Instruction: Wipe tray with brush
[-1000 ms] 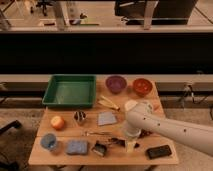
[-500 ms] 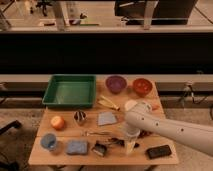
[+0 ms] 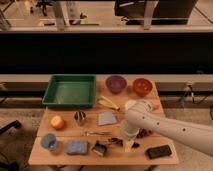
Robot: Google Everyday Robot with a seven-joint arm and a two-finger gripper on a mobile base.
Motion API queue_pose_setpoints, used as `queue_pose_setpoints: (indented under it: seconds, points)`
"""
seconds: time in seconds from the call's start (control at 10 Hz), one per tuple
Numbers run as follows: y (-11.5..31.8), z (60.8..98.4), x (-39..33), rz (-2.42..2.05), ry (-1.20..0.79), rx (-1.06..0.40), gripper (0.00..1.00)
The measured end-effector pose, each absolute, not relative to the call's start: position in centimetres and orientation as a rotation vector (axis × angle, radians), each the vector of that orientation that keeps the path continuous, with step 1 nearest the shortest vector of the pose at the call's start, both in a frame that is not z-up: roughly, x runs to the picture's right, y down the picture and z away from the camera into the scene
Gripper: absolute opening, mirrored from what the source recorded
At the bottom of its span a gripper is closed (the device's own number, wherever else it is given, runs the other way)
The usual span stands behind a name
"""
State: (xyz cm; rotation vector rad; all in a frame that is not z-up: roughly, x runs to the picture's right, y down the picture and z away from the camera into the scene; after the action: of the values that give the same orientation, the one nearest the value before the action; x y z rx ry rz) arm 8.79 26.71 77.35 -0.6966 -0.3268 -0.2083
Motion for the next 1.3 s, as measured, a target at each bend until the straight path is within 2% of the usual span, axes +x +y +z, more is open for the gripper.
queue_pose_setpoints:
  seconds: [0.6, 0.9, 1.3]
  points:
    - [27.8, 78.7, 7.6, -0.196, -0.431, -0.705, 0.8]
    - [28.6, 79.5, 7.5, -0.188, -0.474, -0.709, 0.72]
    - [28.1, 78.9, 7.7, -0.188, -0.473, -0.684, 0.35]
